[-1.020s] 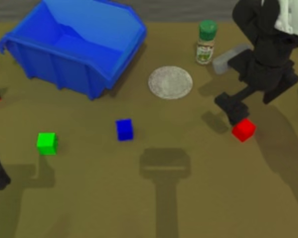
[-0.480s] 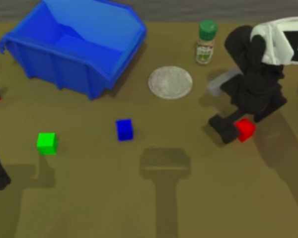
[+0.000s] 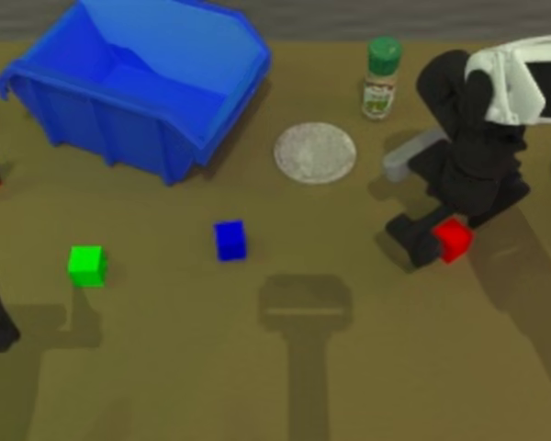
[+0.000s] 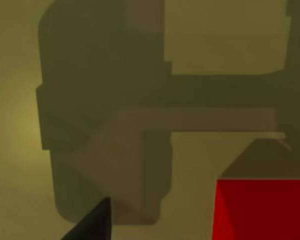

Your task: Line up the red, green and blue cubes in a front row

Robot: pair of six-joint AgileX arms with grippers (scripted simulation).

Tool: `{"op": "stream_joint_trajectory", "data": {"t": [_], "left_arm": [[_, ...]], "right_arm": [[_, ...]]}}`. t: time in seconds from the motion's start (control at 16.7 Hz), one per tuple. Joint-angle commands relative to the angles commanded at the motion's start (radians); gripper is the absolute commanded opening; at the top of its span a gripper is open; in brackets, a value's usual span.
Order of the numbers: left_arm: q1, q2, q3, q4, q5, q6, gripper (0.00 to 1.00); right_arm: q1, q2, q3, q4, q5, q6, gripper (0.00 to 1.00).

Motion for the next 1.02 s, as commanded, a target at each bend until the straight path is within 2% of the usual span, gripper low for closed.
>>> {"op": "stream_joint_trajectory", "data": {"t": [0.66,1.02], "left_arm": [[0.000,0.000,0.000,0.000,0.000,0.000,1.00],[0.000,0.000,0.000,0.000,0.000,0.000,1.00]], "right_arm": [[0.000,0.000,0.000,0.000,0.000,0.000,0.02],[0.000,0.000,0.000,0.000,0.000,0.000,0.00]]}}
